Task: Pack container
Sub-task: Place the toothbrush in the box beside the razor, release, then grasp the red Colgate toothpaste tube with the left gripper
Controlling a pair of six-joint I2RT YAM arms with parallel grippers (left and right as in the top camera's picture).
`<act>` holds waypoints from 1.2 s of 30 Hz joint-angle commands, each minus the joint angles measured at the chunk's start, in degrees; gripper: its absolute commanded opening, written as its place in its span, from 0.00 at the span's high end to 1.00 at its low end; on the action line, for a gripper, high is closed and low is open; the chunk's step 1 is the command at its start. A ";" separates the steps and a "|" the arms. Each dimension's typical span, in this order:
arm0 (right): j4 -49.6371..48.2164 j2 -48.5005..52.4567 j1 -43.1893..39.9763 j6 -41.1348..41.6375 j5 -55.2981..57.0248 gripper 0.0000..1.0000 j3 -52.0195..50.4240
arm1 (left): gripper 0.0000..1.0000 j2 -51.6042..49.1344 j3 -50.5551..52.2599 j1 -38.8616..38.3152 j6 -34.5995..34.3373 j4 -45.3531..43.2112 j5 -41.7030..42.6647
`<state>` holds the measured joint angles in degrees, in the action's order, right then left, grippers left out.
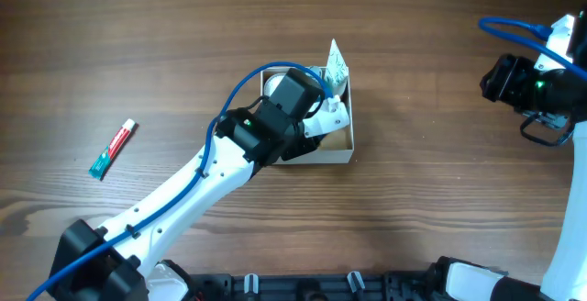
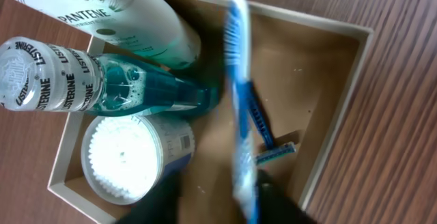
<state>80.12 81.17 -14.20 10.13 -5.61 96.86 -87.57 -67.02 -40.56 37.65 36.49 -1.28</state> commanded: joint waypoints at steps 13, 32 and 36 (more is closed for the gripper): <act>0.09 0.44 -0.13 -1.09 -0.92 0.24 -0.22 | 0.00 12.35 -3.10 26.71 -33.07 8.00 -9.11; -0.15 0.44 -0.13 -1.11 -0.90 0.24 -0.22 | 0.00 -19.71 -2.95 65.22 -14.34 10.82 2.73; -0.44 0.44 -0.13 -1.09 -0.90 0.24 -0.24 | 0.00 -20.94 -2.93 65.22 -12.13 11.26 1.77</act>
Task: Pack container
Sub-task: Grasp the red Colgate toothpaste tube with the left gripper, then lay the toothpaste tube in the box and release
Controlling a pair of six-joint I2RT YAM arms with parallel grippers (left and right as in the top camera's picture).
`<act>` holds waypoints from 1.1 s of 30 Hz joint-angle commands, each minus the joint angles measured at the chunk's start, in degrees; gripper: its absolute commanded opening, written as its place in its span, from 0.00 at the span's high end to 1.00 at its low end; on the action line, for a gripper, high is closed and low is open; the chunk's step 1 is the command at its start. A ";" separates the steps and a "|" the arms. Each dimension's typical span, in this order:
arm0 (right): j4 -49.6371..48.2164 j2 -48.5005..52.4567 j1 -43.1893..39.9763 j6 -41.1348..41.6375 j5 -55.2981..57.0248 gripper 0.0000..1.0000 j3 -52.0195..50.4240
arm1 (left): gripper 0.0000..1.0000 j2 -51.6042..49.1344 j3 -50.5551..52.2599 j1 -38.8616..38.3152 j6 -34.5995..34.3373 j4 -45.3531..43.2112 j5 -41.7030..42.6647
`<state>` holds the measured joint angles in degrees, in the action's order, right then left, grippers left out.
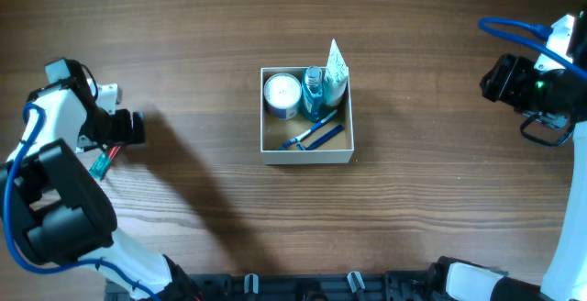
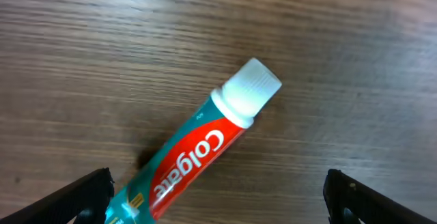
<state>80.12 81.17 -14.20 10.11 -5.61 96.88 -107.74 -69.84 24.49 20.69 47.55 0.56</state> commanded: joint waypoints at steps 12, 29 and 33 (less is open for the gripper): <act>-0.50 0.50 -0.13 -1.11 -0.87 0.24 -0.26 | 0.02 -6.67 0.63 0.17 5.88 -0.55 -0.98; -0.52 0.50 -0.13 -1.11 -0.87 0.24 -0.26 | 0.87 -5.14 0.20 -0.28 3.87 -1.42 0.11; -0.59 0.50 -0.13 -1.11 -0.87 0.24 -0.26 | 0.92 0.55 -2.47 -2.95 2.21 -1.64 2.84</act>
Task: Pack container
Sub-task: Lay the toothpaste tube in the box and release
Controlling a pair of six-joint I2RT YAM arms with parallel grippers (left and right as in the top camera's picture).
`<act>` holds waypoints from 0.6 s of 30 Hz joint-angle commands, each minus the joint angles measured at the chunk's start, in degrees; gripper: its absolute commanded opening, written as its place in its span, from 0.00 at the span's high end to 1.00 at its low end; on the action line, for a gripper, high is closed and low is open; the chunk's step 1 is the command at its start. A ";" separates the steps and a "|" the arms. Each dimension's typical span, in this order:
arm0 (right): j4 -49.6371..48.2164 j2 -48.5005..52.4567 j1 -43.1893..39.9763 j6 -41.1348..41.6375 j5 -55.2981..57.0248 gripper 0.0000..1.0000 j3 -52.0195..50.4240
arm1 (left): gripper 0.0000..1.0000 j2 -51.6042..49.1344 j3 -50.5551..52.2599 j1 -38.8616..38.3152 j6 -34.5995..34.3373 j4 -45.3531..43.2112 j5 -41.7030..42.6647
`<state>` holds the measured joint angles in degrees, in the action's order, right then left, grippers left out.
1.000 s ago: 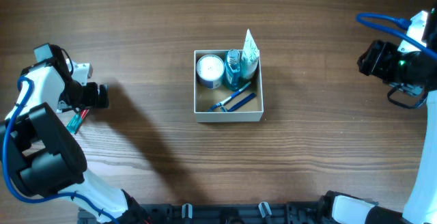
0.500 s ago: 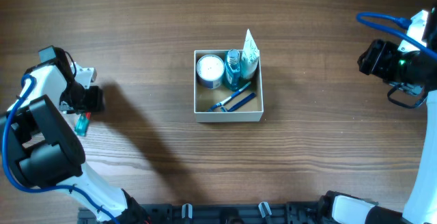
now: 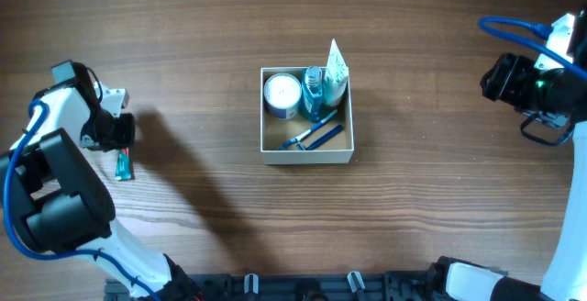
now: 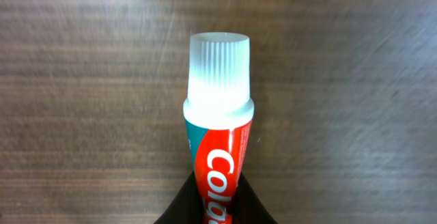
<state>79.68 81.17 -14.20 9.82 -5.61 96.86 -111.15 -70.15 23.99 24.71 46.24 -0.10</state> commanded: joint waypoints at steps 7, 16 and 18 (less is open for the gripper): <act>-0.31 1.27 -0.13 -0.79 -0.90 0.20 -0.24 | 0.96 18.29 -3.32 -17.92 -3.32 -0.24 7.34; -0.28 3.04 -0.13 -0.76 -0.92 0.19 -0.24 | 0.96 25.09 -3.32 -52.72 1.95 -0.42 5.35; -0.31 3.41 -0.13 -0.79 -0.90 0.19 -0.24 | 0.96 24.48 -3.32 -57.61 2.03 -1.25 4.74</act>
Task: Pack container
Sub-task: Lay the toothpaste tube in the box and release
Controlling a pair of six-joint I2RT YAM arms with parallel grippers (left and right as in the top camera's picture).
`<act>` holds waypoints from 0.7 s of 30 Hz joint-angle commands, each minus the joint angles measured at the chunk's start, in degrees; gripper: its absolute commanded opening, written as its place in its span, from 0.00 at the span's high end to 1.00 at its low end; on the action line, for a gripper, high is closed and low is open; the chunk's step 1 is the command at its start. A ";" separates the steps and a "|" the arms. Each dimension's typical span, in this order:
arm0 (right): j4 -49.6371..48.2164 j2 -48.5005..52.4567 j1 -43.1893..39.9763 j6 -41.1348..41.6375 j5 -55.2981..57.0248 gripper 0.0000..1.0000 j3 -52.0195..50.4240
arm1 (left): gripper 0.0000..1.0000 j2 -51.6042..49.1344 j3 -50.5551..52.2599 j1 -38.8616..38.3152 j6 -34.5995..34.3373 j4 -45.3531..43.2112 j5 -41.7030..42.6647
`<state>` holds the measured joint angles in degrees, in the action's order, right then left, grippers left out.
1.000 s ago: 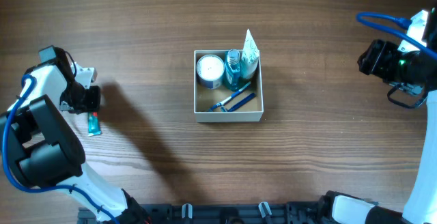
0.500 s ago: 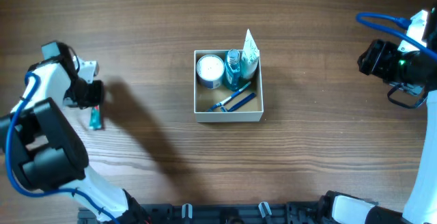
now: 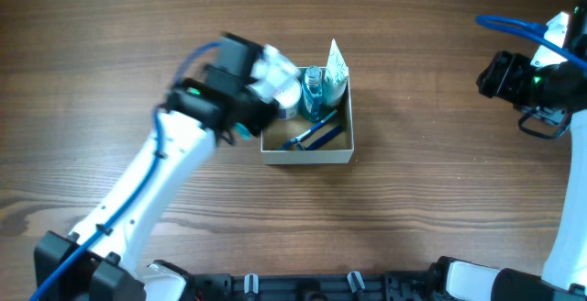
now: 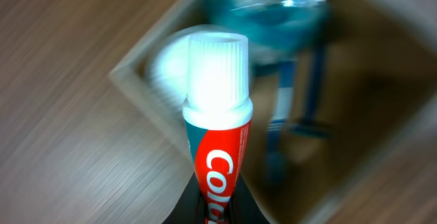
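Note:
My left gripper [image 4: 218,214] is shut on a red and teal Colgate toothpaste tube [image 4: 217,135] with a white cap, held over the left rim of the open box [image 3: 307,157]. In the overhead view the left gripper [image 3: 246,128] sits at the box's left wall, and the tube is barely visible there. Inside the box stand a white round tub [image 3: 286,88], a blue mouthwash bottle [image 3: 315,90] and a pale green tube [image 3: 336,67], with a blue toothbrush and razor [image 3: 312,136] lying flat. The right gripper [image 3: 541,128] hangs at the far right; its fingers are not clear.
Bare wooden table [image 3: 440,200] surrounds the box. The left arm [image 3: 138,200] stretches diagonally from the bottom left to the box. The right arm with its blue cable [image 3: 514,26] stays at the right edge.
My left gripper has moved from the far left of the table, carrying the toothpaste, to the left rim of the box. The right arm is unchanged.
My left gripper was in the box, shut on the blue toothbrush. Then it stood open over the toothpaste at the far left, with the toothbrush lying in the box. Then it was shut on the tube, and now holds it at the box.

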<state>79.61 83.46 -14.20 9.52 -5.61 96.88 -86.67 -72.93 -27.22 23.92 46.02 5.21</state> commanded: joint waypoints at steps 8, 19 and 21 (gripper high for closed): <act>-0.22 1.46 -0.13 -0.48 -0.92 0.19 -0.26 | 0.96 -4.74 -0.55 -11.02 4.13 -4.00 -1.81; 0.15 1.46 -0.13 -0.50 -0.90 0.19 -0.26 | 0.39 -8.74 -0.55 -10.75 5.44 -7.28 -2.95; 0.17 1.46 -0.13 -0.55 -0.94 0.19 -0.26 | 0.36 -5.64 -0.55 -10.75 3.30 -6.03 -6.05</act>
<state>79.70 84.33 -14.20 9.52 -5.61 96.86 -96.86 -72.93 -38.46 28.82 38.81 2.63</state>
